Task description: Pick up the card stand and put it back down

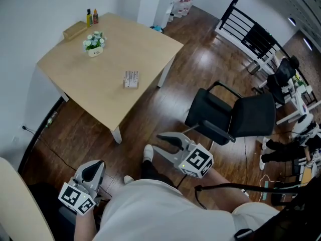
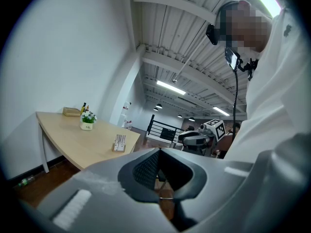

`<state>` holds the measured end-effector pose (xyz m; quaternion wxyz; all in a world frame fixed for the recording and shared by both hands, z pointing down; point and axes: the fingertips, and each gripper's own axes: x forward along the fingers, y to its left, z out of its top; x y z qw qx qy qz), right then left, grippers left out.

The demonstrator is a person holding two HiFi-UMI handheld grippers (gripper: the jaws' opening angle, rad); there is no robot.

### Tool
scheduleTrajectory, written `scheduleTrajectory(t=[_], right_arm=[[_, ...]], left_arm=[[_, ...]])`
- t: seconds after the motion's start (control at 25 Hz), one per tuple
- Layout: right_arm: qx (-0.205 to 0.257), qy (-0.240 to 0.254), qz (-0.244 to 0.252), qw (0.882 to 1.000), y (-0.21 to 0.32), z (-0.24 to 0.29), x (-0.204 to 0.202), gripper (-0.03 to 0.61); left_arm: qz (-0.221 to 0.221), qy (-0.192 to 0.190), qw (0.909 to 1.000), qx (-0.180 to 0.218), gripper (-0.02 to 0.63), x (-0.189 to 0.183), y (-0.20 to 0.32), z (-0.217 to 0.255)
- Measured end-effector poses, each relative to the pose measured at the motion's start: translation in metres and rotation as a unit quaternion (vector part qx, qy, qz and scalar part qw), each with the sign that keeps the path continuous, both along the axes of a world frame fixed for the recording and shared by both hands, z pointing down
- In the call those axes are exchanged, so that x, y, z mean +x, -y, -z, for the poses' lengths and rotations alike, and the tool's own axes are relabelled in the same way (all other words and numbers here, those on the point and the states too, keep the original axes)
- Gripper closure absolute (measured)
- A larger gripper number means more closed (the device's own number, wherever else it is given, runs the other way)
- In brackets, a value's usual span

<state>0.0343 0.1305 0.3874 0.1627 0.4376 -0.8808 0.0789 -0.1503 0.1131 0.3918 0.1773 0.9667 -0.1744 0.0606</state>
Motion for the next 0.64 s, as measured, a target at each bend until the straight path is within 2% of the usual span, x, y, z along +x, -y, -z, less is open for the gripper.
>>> scheduleTrajectory(t=[0.24,0.64], right_arm=[[-0.002,0.001,0.006,1.000,0.000,-0.002,-0.005,0.442],[-0.003,-0.005,0.017,1.000,0.000,-0.001,-0.015,0.443]], left_arm=[[-0.003,-0.012,0.9999,0.002,0.612,0.000,-0.004,0.002],[0.002,-0.011,0.9999,0.004,0.612,-0.008,-0.006,0.005]])
